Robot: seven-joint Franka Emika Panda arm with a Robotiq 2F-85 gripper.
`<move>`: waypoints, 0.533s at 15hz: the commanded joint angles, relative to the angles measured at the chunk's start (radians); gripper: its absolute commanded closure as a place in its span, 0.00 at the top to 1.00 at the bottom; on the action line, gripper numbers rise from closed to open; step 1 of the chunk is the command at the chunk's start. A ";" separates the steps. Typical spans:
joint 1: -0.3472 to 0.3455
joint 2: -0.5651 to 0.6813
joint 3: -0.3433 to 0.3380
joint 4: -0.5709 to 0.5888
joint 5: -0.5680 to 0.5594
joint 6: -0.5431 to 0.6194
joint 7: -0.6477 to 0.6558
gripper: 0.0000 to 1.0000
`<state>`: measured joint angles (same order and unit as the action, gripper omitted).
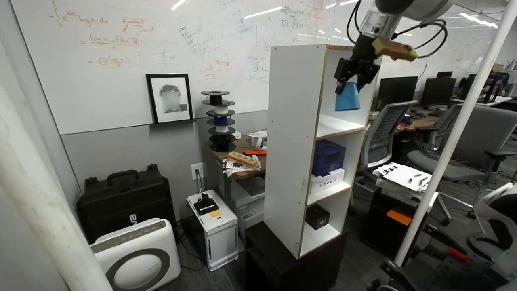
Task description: Pick up the blue cup from the shelf and put it on top of the counter
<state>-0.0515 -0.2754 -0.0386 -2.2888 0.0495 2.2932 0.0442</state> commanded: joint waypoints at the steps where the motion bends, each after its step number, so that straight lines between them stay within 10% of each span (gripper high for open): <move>1: 0.016 -0.110 0.017 0.098 0.018 -0.283 0.048 0.46; 6: 0.021 -0.084 0.046 0.395 0.024 -0.610 0.134 0.46; 8: 0.013 -0.063 0.061 0.480 0.013 -0.552 0.181 0.46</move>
<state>-0.0348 -0.4035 0.0050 -1.9743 0.0582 1.7404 0.1584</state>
